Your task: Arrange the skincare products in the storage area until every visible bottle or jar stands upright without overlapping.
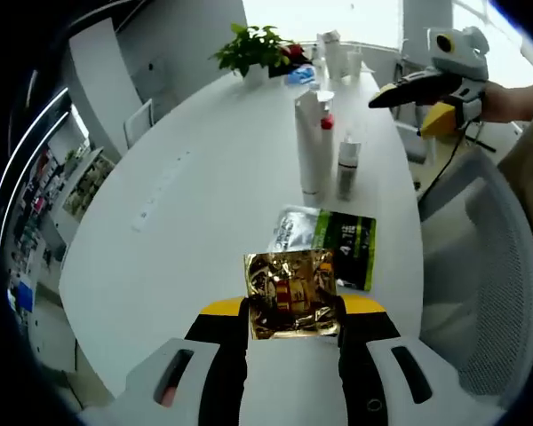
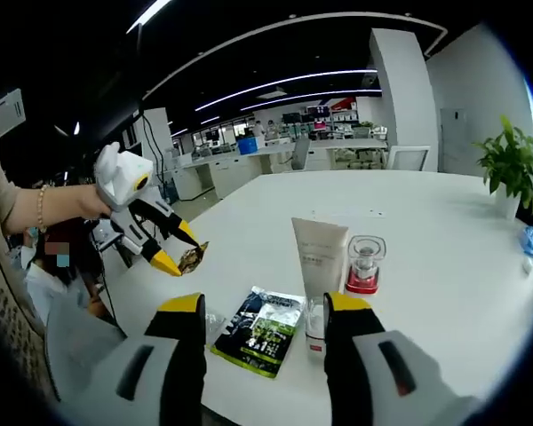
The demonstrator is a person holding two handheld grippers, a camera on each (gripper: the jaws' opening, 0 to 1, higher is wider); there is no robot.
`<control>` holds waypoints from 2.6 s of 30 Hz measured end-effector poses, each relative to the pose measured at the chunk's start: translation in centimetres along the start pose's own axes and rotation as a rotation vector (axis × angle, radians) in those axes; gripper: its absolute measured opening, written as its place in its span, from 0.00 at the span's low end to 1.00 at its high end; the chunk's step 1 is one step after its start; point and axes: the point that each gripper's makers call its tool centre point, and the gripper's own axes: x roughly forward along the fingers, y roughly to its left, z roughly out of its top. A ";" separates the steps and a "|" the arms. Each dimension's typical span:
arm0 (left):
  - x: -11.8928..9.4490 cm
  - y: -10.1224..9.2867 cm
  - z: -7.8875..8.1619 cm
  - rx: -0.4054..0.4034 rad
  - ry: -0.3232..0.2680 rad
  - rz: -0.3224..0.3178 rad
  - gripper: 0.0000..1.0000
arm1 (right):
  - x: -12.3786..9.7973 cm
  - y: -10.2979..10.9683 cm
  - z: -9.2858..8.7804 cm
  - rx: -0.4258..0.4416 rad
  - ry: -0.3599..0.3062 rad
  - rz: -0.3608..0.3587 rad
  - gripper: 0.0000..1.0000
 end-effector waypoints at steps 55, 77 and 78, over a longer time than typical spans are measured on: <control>-2.1 -6.0 4.5 -0.356 -0.309 -0.016 0.47 | 4.7 5.6 0.7 0.461 0.079 0.308 0.01; -3.3 -7.4 5.3 -0.967 -0.675 -0.198 0.20 | 3.3 6.0 2.7 0.644 -0.068 0.311 0.01; -3.3 -7.5 5.3 -0.974 -0.674 -0.203 0.18 | 3.3 6.1 2.7 0.651 -0.074 0.311 0.01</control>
